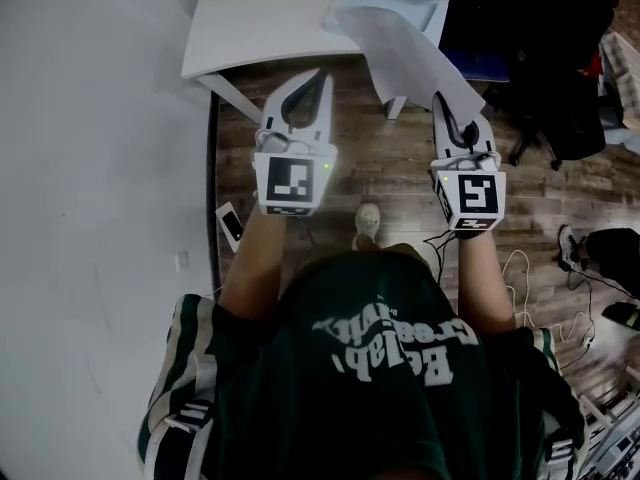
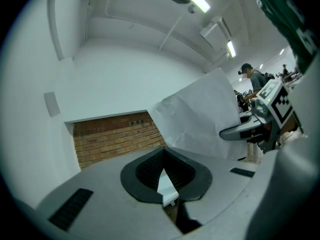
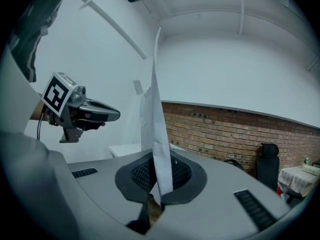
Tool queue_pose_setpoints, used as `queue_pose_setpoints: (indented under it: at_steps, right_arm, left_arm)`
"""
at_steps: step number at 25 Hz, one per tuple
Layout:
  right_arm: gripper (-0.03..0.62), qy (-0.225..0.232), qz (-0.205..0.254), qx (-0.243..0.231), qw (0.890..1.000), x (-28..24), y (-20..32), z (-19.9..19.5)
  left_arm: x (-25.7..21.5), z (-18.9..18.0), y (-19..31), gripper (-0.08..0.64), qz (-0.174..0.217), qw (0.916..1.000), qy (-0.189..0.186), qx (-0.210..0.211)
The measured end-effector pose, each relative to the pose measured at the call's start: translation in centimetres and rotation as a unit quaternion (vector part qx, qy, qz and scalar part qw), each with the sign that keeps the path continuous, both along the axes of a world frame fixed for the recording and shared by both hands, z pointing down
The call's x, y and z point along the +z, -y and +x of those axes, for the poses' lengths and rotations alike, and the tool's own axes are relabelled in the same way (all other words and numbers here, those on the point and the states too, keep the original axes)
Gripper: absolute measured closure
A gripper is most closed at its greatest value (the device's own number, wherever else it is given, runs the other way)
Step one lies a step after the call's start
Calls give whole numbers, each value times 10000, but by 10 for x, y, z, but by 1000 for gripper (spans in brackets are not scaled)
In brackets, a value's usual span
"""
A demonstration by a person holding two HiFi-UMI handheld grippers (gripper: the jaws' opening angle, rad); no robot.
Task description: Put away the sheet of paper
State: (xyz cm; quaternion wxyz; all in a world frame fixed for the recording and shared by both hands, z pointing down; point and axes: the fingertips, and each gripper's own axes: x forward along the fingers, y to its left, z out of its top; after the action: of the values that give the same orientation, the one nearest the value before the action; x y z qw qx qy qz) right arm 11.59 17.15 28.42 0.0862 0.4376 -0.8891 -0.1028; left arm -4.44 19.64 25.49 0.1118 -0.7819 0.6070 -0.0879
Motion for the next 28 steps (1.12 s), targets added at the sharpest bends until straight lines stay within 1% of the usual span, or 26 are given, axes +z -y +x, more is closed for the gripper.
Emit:
queue_pose_setpoints:
  at_steps: [4, 7, 12, 16, 22, 28]
  right_arm:
    - [598, -22, 8, -37, 10000, 1, 32, 6]
    - [598, -22, -51, 34, 10000, 6, 54, 14]
    - [598, -92, -188, 109, 9997, 18, 75, 20]
    - [597, -156, -238, 132, 9995, 24, 92, 19]
    - [598, -250, -405, 256, 9985, 38, 123, 15]
    - [598, -416, -554, 346, 9970, 54, 159, -1]
  left_arm:
    - [2, 7, 34, 558, -3, 10000, 20, 29]
    - [6, 12, 55, 558, -50, 9999, 45, 76]
    - [18, 13, 78, 558, -175, 9998, 27, 126]
    - [23, 10, 99, 558, -223, 9996, 26, 147]
    - [29, 9, 137, 558, -285, 9991, 85, 306]
    - [41, -6, 186, 558, -398, 9981, 116, 460]
